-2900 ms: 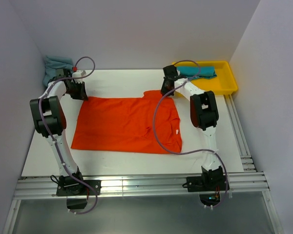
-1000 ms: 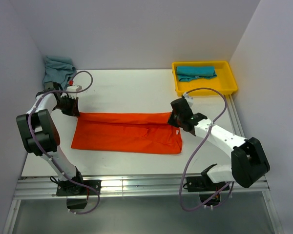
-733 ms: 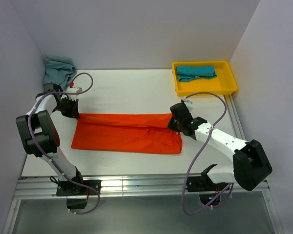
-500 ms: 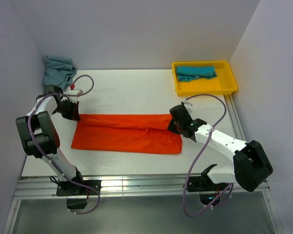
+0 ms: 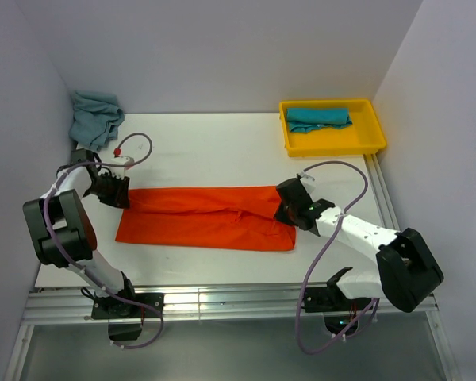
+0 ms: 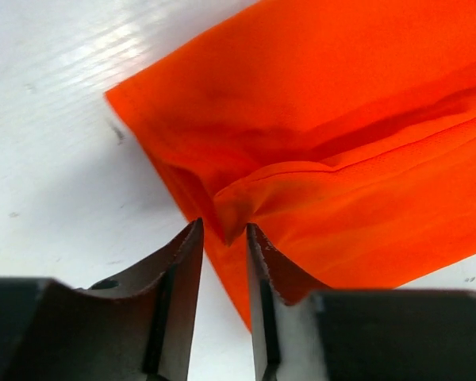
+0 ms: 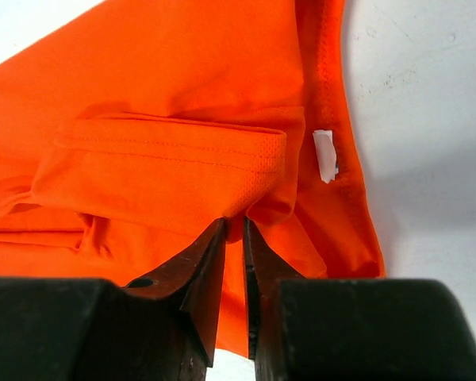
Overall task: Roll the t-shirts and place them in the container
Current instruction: Fold the tshirt
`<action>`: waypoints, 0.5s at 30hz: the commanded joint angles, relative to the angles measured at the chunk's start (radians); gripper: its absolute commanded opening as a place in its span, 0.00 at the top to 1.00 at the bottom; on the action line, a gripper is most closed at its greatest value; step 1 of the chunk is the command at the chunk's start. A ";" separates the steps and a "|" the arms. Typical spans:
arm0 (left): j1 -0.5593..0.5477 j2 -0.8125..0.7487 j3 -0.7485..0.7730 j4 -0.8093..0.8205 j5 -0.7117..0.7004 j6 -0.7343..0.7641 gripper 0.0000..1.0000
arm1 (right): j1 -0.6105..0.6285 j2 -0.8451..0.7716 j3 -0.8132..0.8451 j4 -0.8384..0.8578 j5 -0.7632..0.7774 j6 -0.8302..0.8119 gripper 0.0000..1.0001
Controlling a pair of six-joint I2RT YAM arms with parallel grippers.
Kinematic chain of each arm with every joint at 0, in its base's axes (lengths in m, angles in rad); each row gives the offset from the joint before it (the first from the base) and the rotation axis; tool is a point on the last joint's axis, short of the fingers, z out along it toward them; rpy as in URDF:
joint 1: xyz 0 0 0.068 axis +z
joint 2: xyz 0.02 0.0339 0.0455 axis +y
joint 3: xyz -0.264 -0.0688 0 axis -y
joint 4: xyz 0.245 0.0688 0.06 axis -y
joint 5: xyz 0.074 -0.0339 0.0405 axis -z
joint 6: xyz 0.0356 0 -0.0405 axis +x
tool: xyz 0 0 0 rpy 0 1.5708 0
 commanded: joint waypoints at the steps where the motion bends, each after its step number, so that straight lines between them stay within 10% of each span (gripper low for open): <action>1: 0.020 -0.068 0.007 0.004 0.002 0.032 0.64 | 0.010 -0.035 -0.009 0.030 0.032 0.019 0.76; 15: 0.072 -0.152 0.070 -0.131 0.028 0.081 0.59 | 0.033 -0.137 -0.022 0.004 0.041 0.039 0.63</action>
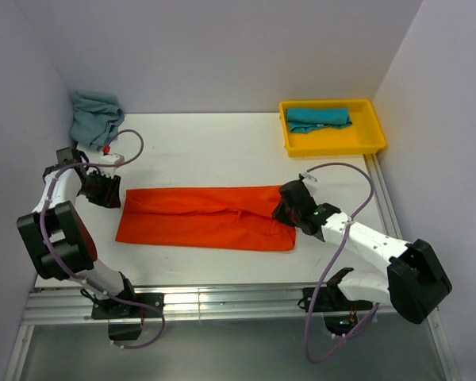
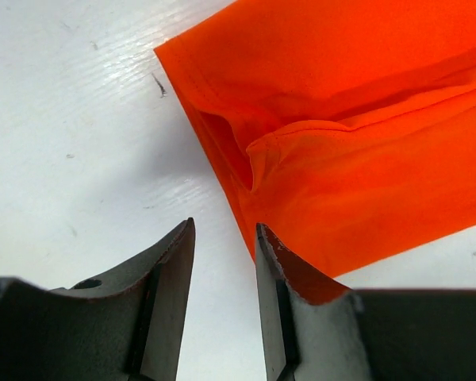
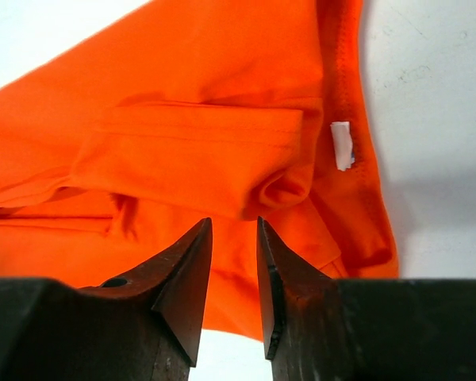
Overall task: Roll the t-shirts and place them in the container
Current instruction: Fold the tshirt
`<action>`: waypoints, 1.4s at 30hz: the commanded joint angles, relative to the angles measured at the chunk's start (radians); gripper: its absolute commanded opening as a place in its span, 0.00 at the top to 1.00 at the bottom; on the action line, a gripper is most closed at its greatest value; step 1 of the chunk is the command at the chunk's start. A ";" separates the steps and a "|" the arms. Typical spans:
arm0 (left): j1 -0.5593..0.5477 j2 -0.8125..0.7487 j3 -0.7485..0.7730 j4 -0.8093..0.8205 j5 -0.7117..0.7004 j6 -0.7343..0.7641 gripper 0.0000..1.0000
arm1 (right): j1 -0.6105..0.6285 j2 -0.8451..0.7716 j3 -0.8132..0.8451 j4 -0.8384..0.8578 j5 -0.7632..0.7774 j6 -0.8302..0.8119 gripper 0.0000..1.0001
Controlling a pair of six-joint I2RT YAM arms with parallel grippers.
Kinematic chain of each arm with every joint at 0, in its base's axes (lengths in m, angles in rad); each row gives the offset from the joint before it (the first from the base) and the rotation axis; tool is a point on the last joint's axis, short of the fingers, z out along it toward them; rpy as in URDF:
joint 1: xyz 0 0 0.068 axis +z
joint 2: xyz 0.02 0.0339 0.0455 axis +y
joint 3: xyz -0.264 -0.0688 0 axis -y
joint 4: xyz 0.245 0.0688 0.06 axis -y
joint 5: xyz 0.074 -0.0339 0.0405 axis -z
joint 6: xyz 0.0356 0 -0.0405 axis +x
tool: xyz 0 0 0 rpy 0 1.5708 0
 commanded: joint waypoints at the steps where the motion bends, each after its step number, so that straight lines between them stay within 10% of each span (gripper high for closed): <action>1: 0.006 -0.055 0.078 -0.068 0.048 0.012 0.58 | 0.013 -0.061 0.007 0.001 0.040 0.012 0.61; 26: -0.252 0.078 0.052 0.090 -0.088 -0.257 0.60 | -0.033 0.537 0.513 -0.033 0.007 -0.149 0.59; 42: -0.251 -0.017 -0.095 0.135 -0.199 -0.258 0.63 | 0.013 0.505 0.423 0.024 -0.058 -0.127 0.60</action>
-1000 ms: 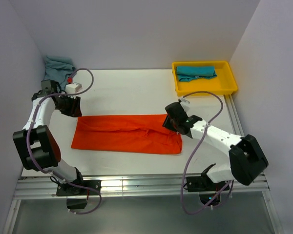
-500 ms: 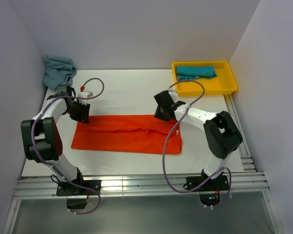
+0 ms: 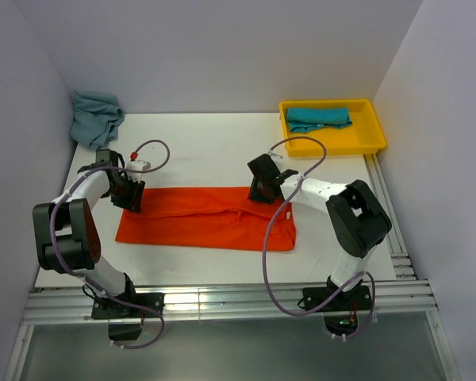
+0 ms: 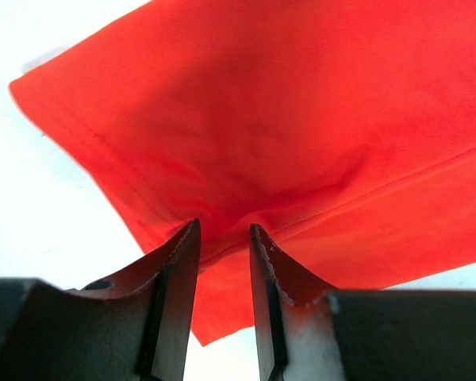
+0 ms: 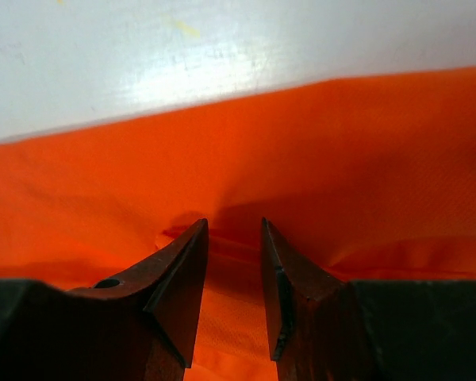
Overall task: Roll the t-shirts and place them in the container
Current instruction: Fold the tshirt
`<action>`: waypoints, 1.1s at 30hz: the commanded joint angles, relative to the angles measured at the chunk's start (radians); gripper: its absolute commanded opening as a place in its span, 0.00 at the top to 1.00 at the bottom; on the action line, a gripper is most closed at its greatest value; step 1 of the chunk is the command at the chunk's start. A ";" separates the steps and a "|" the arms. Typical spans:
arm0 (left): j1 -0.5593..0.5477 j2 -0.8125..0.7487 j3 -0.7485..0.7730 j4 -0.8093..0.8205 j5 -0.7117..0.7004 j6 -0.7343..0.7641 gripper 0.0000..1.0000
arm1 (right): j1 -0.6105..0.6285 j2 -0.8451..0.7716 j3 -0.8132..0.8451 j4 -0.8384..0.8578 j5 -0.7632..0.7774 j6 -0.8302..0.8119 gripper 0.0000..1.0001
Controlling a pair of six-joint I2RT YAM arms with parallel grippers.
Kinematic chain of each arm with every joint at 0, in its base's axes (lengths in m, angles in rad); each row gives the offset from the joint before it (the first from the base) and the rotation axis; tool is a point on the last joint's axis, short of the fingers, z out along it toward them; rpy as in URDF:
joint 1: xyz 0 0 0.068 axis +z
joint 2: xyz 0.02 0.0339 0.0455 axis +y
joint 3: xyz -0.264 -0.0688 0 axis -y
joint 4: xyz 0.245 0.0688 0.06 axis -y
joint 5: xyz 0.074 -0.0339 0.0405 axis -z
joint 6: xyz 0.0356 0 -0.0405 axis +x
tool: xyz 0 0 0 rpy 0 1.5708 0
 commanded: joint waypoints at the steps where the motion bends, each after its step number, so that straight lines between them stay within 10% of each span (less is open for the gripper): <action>1: -0.003 -0.046 -0.010 0.039 -0.034 -0.008 0.64 | 0.031 -0.068 -0.028 0.024 -0.012 0.006 0.60; 33: -0.003 -0.011 0.022 0.045 -0.048 -0.037 0.64 | 0.276 -0.474 -0.303 -0.016 0.074 0.190 0.59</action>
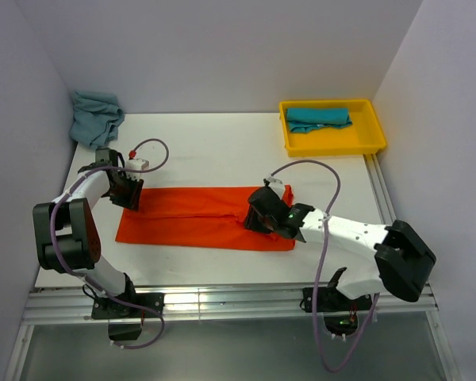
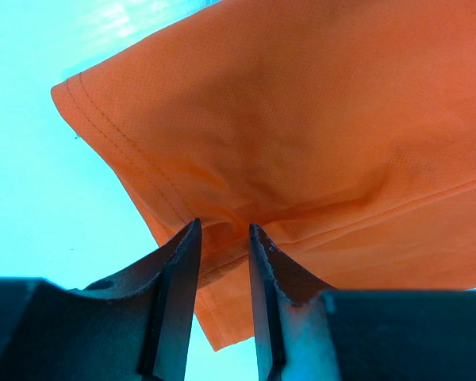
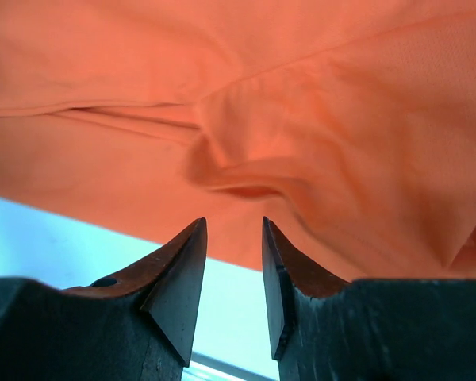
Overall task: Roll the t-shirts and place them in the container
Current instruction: Fold the tshirt
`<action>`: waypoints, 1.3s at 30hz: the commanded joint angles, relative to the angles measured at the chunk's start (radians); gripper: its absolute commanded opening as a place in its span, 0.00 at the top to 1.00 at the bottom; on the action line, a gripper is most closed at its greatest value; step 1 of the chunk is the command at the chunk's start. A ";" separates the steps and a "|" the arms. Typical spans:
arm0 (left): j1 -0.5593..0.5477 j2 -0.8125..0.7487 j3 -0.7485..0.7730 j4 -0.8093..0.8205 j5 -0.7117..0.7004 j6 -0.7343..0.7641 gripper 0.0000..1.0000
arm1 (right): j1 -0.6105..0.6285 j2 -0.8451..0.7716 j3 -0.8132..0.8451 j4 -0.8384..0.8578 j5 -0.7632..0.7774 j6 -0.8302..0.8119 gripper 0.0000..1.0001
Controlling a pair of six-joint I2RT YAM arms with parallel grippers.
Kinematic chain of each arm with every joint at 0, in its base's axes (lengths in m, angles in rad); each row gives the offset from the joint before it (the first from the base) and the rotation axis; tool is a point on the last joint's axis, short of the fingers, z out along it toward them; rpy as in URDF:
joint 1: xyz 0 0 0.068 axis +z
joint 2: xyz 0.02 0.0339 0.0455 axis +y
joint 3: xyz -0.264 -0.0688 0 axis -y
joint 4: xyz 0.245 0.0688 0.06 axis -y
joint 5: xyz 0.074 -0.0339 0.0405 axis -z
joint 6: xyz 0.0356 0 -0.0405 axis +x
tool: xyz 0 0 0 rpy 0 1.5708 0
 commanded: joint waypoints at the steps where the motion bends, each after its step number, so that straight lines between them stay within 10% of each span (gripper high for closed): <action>1: -0.003 -0.008 0.035 -0.004 0.002 -0.016 0.64 | 0.009 -0.095 0.016 -0.043 0.064 0.020 0.58; 39: -0.001 0.031 0.053 -0.012 0.003 -0.033 0.64 | 0.037 0.247 0.158 0.016 0.069 0.039 0.60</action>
